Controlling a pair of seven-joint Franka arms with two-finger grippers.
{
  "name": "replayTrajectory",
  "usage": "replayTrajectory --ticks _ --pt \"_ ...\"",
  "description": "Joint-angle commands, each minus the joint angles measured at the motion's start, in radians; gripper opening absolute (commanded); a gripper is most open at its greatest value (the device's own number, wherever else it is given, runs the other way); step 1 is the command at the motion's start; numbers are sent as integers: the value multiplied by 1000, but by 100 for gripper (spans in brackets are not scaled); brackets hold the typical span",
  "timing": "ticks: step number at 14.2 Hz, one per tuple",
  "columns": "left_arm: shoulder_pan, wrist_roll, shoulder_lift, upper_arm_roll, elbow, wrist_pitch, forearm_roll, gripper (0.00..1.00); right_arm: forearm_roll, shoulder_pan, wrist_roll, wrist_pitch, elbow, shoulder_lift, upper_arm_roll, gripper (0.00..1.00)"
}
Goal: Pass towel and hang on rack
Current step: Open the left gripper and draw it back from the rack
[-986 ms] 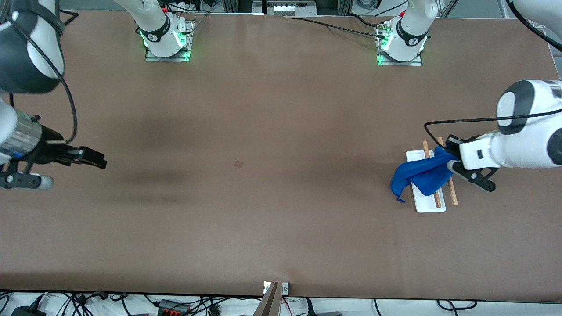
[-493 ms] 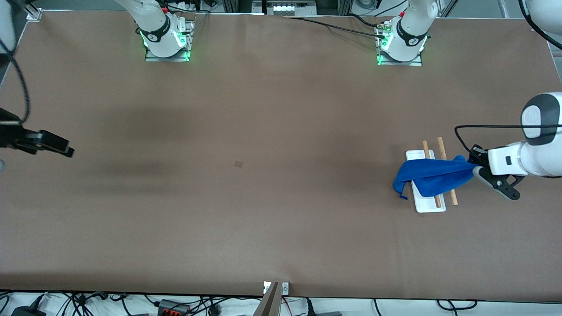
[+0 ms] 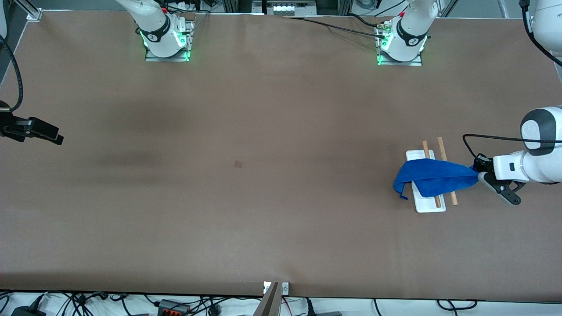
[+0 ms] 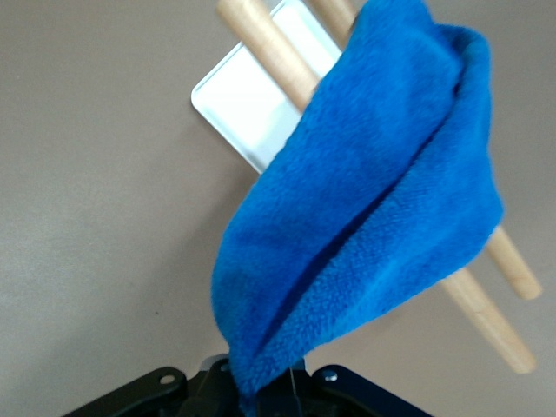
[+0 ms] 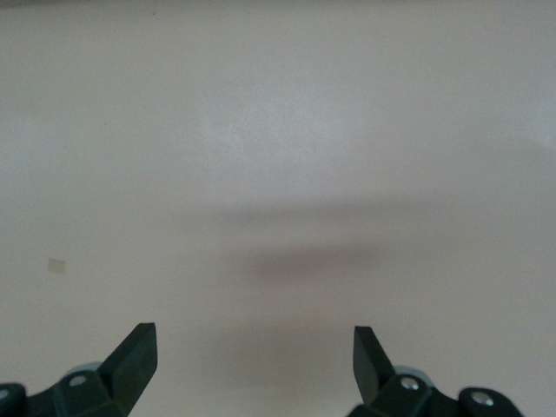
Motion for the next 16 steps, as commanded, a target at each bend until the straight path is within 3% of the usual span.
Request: replayTrajectory --ticks 1,6,7,8,9,10,16 --pt "47 31 3 -24 -56 86 12 1 -14 -21 -27 10 -39 -34 19 100" --pt "62 59 49 -25 -79 163 4 1 -19 -14 -27 166 -333 -215 19 100" --pt "62 61 52 -25 -77 163 3 7 -22 -13 -28 185 -367 -234 19 100" --pt "59 61 53 -25 -73 162 1 32 -22 -13 -28 182 -378 -237 21 100" --pt "56 62 53 -27 -70 158 1 91 -22 -14 -28 177 -386 -243 21 100" --pt "62 64 53 -30 -70 155 -3 100 -22 -14 -28 188 -398 -249 21 100" --pt "62 111 38 -35 -62 131 -11 100 -28 9 -50 110 -352 -241 16 100"
